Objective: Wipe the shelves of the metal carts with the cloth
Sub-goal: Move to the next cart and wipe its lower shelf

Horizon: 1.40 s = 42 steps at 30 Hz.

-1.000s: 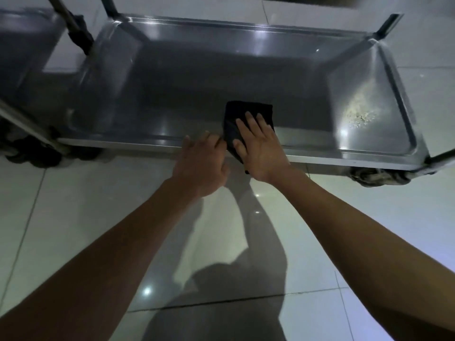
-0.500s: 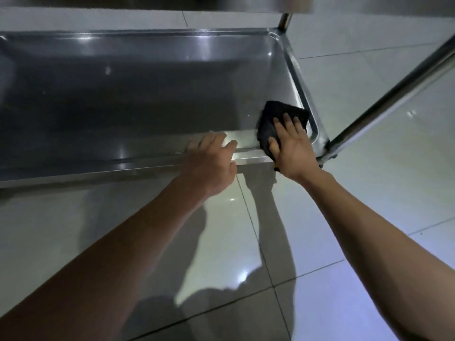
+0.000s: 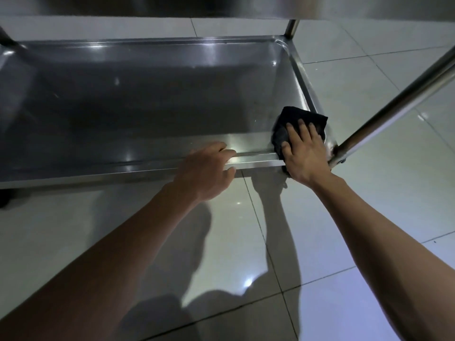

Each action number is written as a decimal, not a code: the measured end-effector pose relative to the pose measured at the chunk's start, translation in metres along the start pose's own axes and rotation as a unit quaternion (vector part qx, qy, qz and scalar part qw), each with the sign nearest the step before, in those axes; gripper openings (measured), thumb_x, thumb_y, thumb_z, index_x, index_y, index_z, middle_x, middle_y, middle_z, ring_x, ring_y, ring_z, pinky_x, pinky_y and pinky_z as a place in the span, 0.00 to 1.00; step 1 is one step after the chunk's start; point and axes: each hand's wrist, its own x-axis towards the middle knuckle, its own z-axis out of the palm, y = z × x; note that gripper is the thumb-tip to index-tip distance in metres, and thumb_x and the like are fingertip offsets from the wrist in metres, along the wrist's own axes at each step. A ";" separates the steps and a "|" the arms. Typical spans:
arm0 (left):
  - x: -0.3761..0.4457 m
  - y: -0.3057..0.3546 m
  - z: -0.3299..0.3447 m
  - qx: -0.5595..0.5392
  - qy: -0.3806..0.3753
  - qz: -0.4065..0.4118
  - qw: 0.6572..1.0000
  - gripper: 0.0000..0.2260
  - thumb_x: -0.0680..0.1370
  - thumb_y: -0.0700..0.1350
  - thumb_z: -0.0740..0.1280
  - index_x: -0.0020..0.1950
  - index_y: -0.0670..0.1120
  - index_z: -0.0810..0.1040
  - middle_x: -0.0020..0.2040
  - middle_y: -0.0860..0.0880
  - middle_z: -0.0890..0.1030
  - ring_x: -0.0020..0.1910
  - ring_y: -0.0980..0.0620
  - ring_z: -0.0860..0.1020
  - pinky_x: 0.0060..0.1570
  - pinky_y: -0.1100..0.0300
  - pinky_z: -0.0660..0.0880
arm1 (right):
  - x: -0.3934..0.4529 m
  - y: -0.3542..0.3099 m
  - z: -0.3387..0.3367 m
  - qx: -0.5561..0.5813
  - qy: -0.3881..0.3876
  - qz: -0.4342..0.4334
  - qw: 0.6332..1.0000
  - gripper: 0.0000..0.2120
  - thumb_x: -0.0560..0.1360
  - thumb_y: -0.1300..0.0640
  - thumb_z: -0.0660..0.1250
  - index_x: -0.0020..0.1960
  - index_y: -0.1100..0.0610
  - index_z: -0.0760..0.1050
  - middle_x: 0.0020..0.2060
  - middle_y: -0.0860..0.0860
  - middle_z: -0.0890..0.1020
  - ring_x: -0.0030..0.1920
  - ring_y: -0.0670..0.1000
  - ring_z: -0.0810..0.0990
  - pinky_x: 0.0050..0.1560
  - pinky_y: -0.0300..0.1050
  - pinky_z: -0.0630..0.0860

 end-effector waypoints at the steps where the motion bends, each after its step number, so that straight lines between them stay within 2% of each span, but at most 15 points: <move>1: -0.006 -0.012 -0.006 0.006 0.009 -0.012 1.000 0.17 0.77 0.51 0.65 0.65 0.51 0.79 0.65 0.50 0.78 0.64 0.46 0.75 0.61 0.49 0.74 | 0.001 -0.008 0.001 0.000 -0.005 -0.004 1.000 0.26 0.84 0.49 0.50 0.80 0.56 0.57 0.79 0.60 0.57 0.79 0.62 0.52 0.78 0.59 0.50; 4: -0.025 -0.057 -0.021 0.044 0.030 -0.063 0.997 0.15 0.80 0.51 0.63 0.63 0.49 0.80 0.64 0.47 0.79 0.63 0.44 0.75 0.61 0.46 0.74 | 0.003 -0.042 0.005 -0.020 -0.019 -0.028 0.999 0.27 0.84 0.48 0.48 0.81 0.55 0.54 0.80 0.59 0.55 0.80 0.60 0.50 0.78 0.59 0.49; 7: -0.040 -0.092 -0.036 0.050 0.030 -0.105 0.993 0.18 0.83 0.54 0.58 0.65 0.47 0.80 0.63 0.44 0.79 0.63 0.42 0.74 0.63 0.46 0.71 | 0.005 -0.091 0.013 -0.012 -0.025 -0.055 0.998 0.26 0.85 0.47 0.47 0.81 0.52 0.52 0.80 0.57 0.52 0.80 0.61 0.47 0.79 0.58 0.48; 10: -0.051 -0.109 -0.045 0.078 0.016 -0.110 0.991 0.19 0.84 0.54 0.54 0.66 0.49 0.78 0.66 0.47 0.77 0.64 0.45 0.74 0.64 0.48 0.71 | 0.008 -0.152 0.023 0.000 -0.051 -0.093 0.994 0.27 0.85 0.46 0.47 0.81 0.50 0.47 0.81 0.55 0.47 0.80 0.59 0.43 0.78 0.57 0.44; 15: -0.067 -0.121 -0.047 0.106 -0.004 -0.138 0.985 0.15 0.83 0.51 0.55 0.66 0.52 0.74 0.65 0.49 0.74 0.64 0.47 0.72 0.60 0.49 0.72 | 0.010 -0.244 0.038 0.010 -0.081 -0.175 0.981 0.28 0.84 0.46 0.48 0.82 0.51 0.47 0.81 0.56 0.46 0.80 0.60 0.41 0.78 0.59 0.44; 20: -0.075 -0.130 -0.045 0.105 -0.018 -0.152 0.983 0.15 0.84 0.52 0.55 0.66 0.50 0.74 0.69 0.49 0.72 0.69 0.47 0.69 0.64 0.48 0.69 | 0.011 -0.266 0.039 0.022 -0.095 -0.205 0.974 0.28 0.84 0.48 0.49 0.82 0.50 0.47 0.81 0.54 0.45 0.80 0.58 0.40 0.79 0.57 0.43; 28: -0.049 -0.093 -0.037 0.107 -0.017 -0.141 0.984 0.15 0.83 0.54 0.58 0.66 0.50 0.74 0.66 0.47 0.73 0.63 0.44 0.73 0.60 0.47 0.71 | 0.021 -0.212 0.032 0.067 -0.086 -0.187 0.976 0.28 0.84 0.48 0.52 0.82 0.51 0.50 0.81 0.52 0.47 0.80 0.56 0.42 0.78 0.55 0.44; 34: 0.007 -0.026 -0.011 0.092 0.008 -0.071 0.993 0.15 0.81 0.52 0.59 0.65 0.50 0.76 0.65 0.48 0.74 0.65 0.45 0.70 0.60 0.48 0.71 | 0.040 -0.098 0.021 0.068 -0.046 -0.097 0.992 0.28 0.83 0.47 0.53 0.81 0.51 0.53 0.81 0.53 0.50 0.80 0.57 0.46 0.78 0.57 0.48; 39: 0.048 0.022 0.006 0.087 0.030 -0.041 0.995 0.17 0.80 0.53 0.61 0.69 0.56 0.74 0.72 0.49 0.72 0.68 0.44 0.70 0.63 0.46 0.69 | 0.054 0.011 0.005 0.049 -0.012 0.001 0.999 0.27 0.83 0.48 0.53 0.80 0.52 0.56 0.80 0.56 0.54 0.80 0.60 0.49 0.79 0.58 0.49; 42: 0.064 0.038 0.014 0.086 0.015 -0.042 0.995 0.17 0.79 0.52 0.61 0.68 0.56 0.76 0.69 0.48 0.74 0.65 0.42 0.72 0.61 0.43 0.72 | 0.054 0.045 -0.002 0.045 0.002 0.025 0.999 0.27 0.83 0.49 0.53 0.80 0.52 0.56 0.80 0.56 0.55 0.80 0.60 0.49 0.78 0.59 0.51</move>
